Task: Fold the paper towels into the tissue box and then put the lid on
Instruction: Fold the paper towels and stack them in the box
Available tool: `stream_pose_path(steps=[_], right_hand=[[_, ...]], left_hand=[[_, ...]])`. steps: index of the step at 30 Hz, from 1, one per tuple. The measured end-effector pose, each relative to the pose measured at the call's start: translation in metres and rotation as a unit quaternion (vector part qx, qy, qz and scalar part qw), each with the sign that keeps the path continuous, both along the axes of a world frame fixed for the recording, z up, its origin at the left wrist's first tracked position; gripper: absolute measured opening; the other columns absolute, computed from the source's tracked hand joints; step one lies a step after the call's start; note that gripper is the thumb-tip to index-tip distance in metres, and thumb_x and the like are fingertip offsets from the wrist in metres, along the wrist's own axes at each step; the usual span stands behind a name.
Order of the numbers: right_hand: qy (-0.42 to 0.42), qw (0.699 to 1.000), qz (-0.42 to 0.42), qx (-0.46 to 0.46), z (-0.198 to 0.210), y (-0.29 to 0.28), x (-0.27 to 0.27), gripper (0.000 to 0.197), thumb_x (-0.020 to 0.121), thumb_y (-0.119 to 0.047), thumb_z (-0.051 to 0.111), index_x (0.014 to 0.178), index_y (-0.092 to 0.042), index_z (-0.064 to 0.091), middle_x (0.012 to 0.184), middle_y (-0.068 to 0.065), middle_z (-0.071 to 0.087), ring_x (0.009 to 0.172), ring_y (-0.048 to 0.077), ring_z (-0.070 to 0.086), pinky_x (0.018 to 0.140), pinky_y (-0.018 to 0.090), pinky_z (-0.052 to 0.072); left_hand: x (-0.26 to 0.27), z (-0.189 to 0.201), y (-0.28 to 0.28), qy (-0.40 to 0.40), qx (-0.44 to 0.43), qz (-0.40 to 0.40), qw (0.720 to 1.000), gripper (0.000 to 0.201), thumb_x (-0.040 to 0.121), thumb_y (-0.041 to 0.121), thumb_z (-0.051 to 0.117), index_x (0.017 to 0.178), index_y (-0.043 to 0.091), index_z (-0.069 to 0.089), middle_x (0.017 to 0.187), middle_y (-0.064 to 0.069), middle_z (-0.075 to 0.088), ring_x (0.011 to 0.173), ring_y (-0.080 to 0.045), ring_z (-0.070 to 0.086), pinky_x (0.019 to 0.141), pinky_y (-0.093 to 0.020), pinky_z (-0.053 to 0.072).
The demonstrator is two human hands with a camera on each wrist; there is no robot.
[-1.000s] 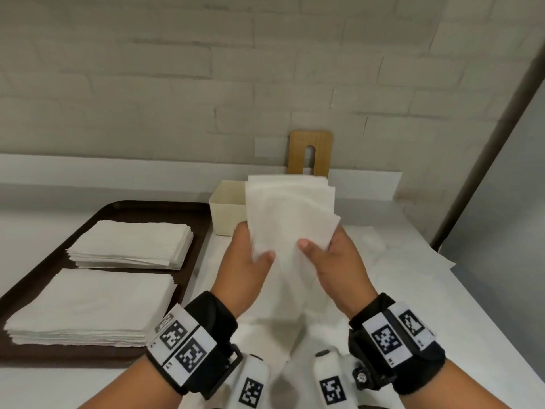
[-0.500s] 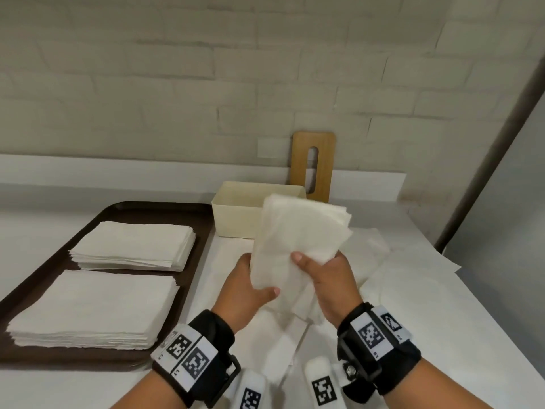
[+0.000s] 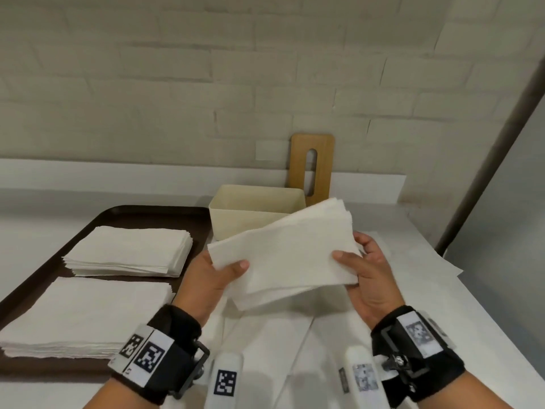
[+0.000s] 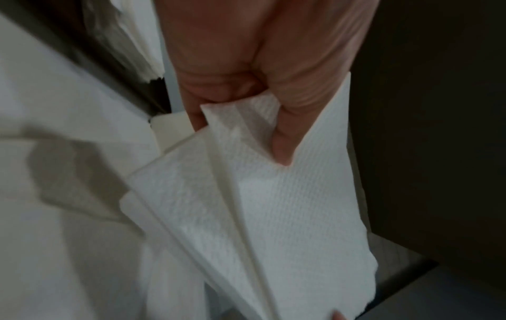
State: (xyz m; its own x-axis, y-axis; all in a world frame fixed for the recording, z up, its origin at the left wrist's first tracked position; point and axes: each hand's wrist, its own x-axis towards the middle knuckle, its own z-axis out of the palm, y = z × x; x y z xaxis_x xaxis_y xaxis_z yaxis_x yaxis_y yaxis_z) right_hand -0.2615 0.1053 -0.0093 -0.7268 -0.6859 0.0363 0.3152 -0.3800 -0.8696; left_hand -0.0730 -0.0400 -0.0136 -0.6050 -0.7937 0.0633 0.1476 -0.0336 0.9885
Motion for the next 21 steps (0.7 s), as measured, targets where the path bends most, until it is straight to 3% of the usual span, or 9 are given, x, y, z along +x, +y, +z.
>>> stream_pose_path(steps=[3,6,9,11,13,16,18,21], right_hand=[[0.097,0.992,0.013,0.077,0.002,0.012,-0.012,0.038,0.073,0.017,0.061,0.096,-0.013,0.060,0.088,0.001,0.075,0.082,0.021,0.069,0.067,0.026,0.058],[0.164,0.973,0.017,0.159,-0.010,0.015,-0.010,0.044,0.070,0.015,0.067,0.100,-0.017,0.062,0.101,0.007,0.072,0.092,0.026,0.067,0.080,0.041,0.056],[0.140,0.970,0.023,0.196,-0.032,0.013,-0.006,0.050,0.060,0.013,0.073,0.098,-0.016,0.058,0.096,0.011,0.067,0.083,0.026,0.064,0.072,0.037,0.054],[0.112,0.973,0.017,0.202,-0.043,0.012,-0.005,0.050,0.051,0.004,0.068,0.096,-0.014,0.058,0.093,0.016,0.065,0.080,0.028,0.063,0.070,0.038,0.052],[0.102,0.976,0.007,0.193,-0.044,0.011,-0.006,0.041,0.048,0.000,0.064,0.086,-0.015,0.059,0.086,0.015,0.063,0.076,0.029,0.061,0.068,0.039,0.049],[0.105,0.984,-0.007,0.143,-0.031,0.010,-0.006,0.026,0.049,0.002,0.060,0.063,-0.019,0.055,0.069,0.008,0.055,0.067,0.023,0.052,0.059,0.033,0.040],[0.109,0.988,-0.012,0.105,-0.021,0.009,-0.007,0.027,0.048,0.004,0.057,0.064,-0.018,0.053,0.066,0.003,0.053,0.063,0.018,0.051,0.057,0.030,0.040],[0.125,0.985,0.001,0.115,-0.021,0.008,-0.008,0.039,0.047,0.005,0.053,0.078,-0.018,0.053,0.078,0.002,0.055,0.070,0.018,0.054,0.058,0.030,0.044]], left_hand=[[-0.002,0.002,-0.002,-0.008,-0.015,-0.001,1.000,0.028,0.078,-0.001,0.066,0.099,0.018,0.062,0.093,0.001,0.070,0.080,-0.008,0.069,0.060,-0.015,0.054],[-0.011,-0.007,0.001,-0.048,-0.027,-0.009,0.998,0.039,0.079,-0.005,0.065,0.104,0.022,0.051,0.101,-0.002,0.063,0.087,-0.012,0.064,0.064,-0.020,0.055],[-0.019,-0.026,0.002,-0.097,0.014,0.005,0.995,0.064,0.077,-0.013,0.062,0.118,0.026,0.031,0.106,-0.004,0.055,0.092,-0.017,0.058,0.067,-0.024,0.049],[-0.022,-0.037,0.002,-0.115,0.037,0.010,0.993,0.069,0.077,-0.014,0.059,0.121,0.027,0.025,0.110,-0.007,0.053,0.092,-0.022,0.057,0.068,-0.027,0.047],[-0.023,-0.042,0.003,-0.119,0.036,0.007,0.992,0.061,0.079,-0.013,0.056,0.120,0.023,0.030,0.111,-0.012,0.054,0.094,-0.025,0.057,0.071,-0.028,0.048],[-0.023,-0.036,0.003,-0.121,-0.022,0.018,0.992,0.045,0.080,-0.013,0.051,0.117,0.011,0.045,0.105,-0.007,0.060,0.098,-0.024,0.059,0.068,-0.023,0.047],[-0.021,-0.028,-0.002,-0.111,-0.046,0.016,0.993,0.048,0.073,-0.011,0.055,0.115,0.012,0.050,0.104,-0.007,0.062,0.100,-0.023,0.061,0.074,-0.027,0.051],[-0.020,-0.027,-0.006,-0.125,-0.048,-0.002,0.991,0.058,0.067,-0.010,0.059,0.116,0.019,0.050,0.109,-0.007,0.060,0.103,-0.023,0.059,0.078,-0.031,0.054]])
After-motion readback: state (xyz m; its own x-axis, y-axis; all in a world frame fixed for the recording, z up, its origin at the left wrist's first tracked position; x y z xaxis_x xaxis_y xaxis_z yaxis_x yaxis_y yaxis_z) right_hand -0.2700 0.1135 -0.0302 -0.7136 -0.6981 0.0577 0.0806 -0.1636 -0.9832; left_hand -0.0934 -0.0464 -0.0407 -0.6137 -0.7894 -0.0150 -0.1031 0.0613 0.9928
